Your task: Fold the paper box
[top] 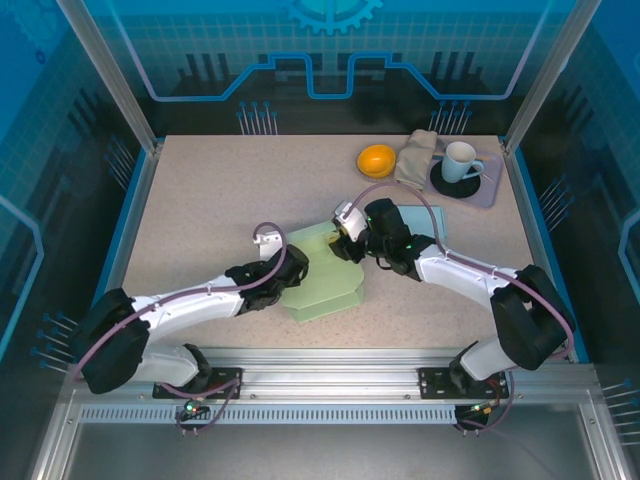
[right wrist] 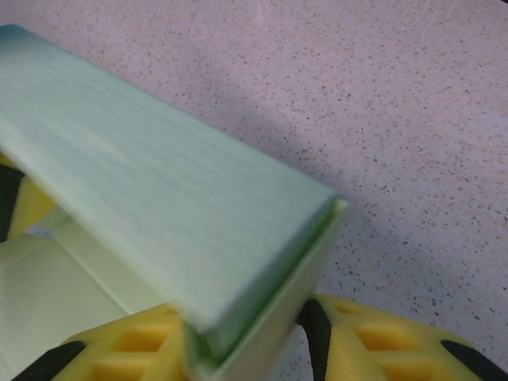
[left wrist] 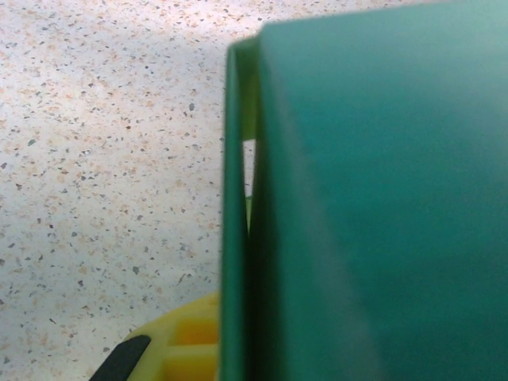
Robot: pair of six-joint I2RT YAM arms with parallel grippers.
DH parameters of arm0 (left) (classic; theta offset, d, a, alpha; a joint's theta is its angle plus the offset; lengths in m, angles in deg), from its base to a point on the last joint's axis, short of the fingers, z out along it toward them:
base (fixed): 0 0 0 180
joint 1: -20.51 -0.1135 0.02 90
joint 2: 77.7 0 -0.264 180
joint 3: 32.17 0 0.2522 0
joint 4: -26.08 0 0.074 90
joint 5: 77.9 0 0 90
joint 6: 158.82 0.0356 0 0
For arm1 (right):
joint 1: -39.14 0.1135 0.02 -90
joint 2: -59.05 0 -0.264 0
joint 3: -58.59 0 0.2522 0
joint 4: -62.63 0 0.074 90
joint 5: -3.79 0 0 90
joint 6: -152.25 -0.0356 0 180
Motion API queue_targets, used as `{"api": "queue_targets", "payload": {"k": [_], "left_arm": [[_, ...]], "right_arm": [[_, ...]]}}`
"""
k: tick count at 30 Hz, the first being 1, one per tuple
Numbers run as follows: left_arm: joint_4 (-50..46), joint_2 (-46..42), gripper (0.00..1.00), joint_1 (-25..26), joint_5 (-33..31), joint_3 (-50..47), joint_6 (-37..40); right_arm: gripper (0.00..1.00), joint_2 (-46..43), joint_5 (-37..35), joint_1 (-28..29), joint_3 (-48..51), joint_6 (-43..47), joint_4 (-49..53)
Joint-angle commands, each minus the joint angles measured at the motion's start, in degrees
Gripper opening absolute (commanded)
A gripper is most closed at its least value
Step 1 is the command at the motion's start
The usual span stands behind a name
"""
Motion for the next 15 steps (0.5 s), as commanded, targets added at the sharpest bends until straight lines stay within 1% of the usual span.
{"api": "queue_targets", "payload": {"k": [1,2,3,5,7,8,10,12,13,15], "left_arm": [[0.5,-2.4,0.06,0.6,3.7,2.8,-1.5],[0.1,-2.4,0.06,0.6,3.7,3.1,-1.8],[-1.2,-2.3,0.06,0.6,3.4,3.6,-2.5],[-5.2,-1.7,0.07,0.6,1.5,5.1,-4.8],[-10.2,-1.0,0.07,0.5,-1.2,6.7,-7.7],[-11.1,-0.8,0.07,0.6,-2.0,7.0,-8.0],[-13.0,-0.5,0.07,0.6,-3.0,7.4,-9.3],[-14.1,-0.1,0.07,0.5,-3.5,7.7,-10.1],[-14.8,0.2,0.07,0.6,-3.8,8.2,-10.7],[-16.2,0.9,0.07,0.6,-4.4,9.0,-11.4]], "right_arm": [[0.34,-1.2,-4.0,1.1,1.0,-2.7,-1.8],[0.32,-1.3,-5.9,1.3,0.9,-2.7,-1.5],[0.29,-1.5,-9.2,1.6,0.8,-2.8,-0.7],[0.29,-2.0,-15.3,1.9,0.5,-3.3,0.9],[0.28,-2.4,-24.0,2.2,0.2,-4.8,2.7],[0.28,-2.3,-28.0,2.2,-0.4,-6.0,4.8],[0.28,-1.1,-37.6,2.2,-4.1,-10.3,12.2],[0.28,1.7,-45.4,2.1,-8.1,-15.0,20.8],[0.27,3.2,-48.4,2.0,-9.4,-17.3,24.1],[0.27,4.7,-52.1,1.7,-10.2,-21.1,27.3]]}}
